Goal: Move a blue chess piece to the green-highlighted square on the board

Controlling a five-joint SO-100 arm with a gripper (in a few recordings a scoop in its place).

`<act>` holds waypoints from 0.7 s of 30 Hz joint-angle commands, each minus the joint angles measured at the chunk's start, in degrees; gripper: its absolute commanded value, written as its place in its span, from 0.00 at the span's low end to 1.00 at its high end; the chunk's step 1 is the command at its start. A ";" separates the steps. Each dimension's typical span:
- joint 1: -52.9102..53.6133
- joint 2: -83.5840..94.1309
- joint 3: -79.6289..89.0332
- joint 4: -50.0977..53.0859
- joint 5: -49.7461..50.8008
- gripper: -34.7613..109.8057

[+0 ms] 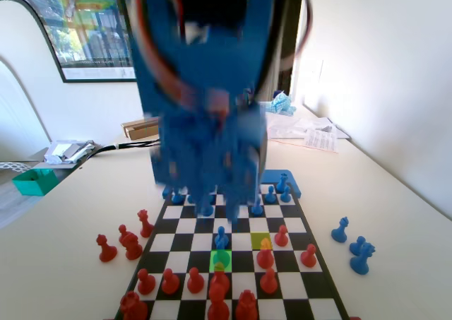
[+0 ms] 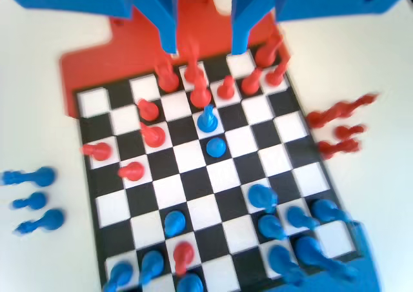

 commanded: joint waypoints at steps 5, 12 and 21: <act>-0.44 22.85 -3.52 12.22 -6.86 0.29; -0.18 36.21 -0.79 20.39 -12.83 0.25; 0.79 52.47 11.07 23.64 -19.07 0.25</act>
